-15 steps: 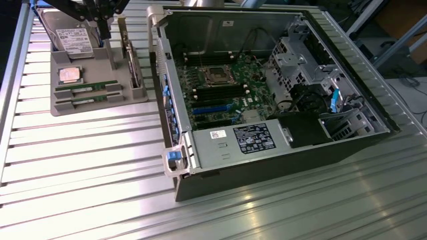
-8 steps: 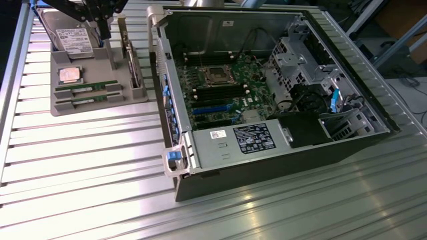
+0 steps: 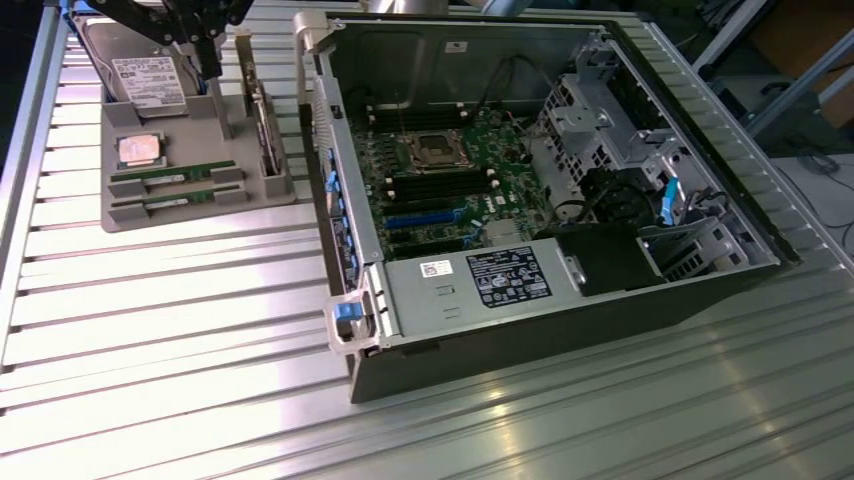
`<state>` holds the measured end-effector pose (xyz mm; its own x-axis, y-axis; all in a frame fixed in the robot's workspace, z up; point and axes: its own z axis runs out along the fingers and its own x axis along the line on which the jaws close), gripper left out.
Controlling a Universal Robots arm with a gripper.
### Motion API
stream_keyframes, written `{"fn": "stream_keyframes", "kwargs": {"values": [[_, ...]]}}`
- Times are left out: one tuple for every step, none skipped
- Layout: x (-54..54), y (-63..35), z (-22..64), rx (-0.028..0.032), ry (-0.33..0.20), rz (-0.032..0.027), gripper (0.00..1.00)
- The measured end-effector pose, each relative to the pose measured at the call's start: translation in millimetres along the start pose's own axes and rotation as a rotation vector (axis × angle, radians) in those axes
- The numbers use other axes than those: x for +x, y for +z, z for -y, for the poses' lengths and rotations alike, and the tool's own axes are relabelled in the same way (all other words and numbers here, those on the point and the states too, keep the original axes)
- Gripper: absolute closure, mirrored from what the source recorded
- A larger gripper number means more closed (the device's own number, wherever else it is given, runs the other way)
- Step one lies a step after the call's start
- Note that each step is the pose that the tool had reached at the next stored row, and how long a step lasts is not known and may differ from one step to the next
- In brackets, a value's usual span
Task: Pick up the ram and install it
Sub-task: 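Pick up the ram and move it above insertion slot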
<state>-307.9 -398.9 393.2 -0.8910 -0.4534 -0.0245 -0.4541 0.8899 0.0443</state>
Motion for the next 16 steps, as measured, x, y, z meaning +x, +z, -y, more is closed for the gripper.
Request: {"fn": "stream_keyframes", "kwargs": {"values": [[0.0, 0.0, 0.0, -0.0002, -0.008, -0.0004, 0.90], [0.0, 0.0, 0.0, -0.0003, -0.015, -0.0007, 0.90], [0.0, 0.0, 0.0, -0.0005, -0.023, -0.0011, 0.90], [0.0, 0.0, 0.0, -0.0007, -0.028, -0.0013, 0.90], [0.0, 0.0, 0.0, -0.0009, -0.037, -0.0017, 0.90], [0.0, 0.0, 0.0, -0.0010, -0.043, -0.0019, 0.90], [0.0, 0.0, 0.0, -0.0011, -0.048, -0.0022, 0.90], [0.0, 0.0, 0.0, -0.0014, -0.057, -0.0026, 0.90], [0.0, 0.0, 0.0, -0.0016, -0.067, -0.0030, 0.90], [0.0, 0.0, 0.0, -0.0018, -0.075, -0.0034, 0.90], [0.0, 0.0, 0.0, -0.0019, -0.080, -0.0036, 0.90], [0.0, 0.0, 0.0, -0.0020, -0.085, -0.0038, 0.90], [0.0, 0.0, 0.0, -0.0023, -0.093, -0.0042, 0.90], [0.0, 0.0, 0.0, -0.0024, -0.100, -0.0045, 0.90], [0.0, 0.0, 0.0, -0.0026, -0.108, -0.0048, 0.90], [0.0, 0.0, 0.0, -0.0027, -0.113, -0.0051, 0.90]]}}
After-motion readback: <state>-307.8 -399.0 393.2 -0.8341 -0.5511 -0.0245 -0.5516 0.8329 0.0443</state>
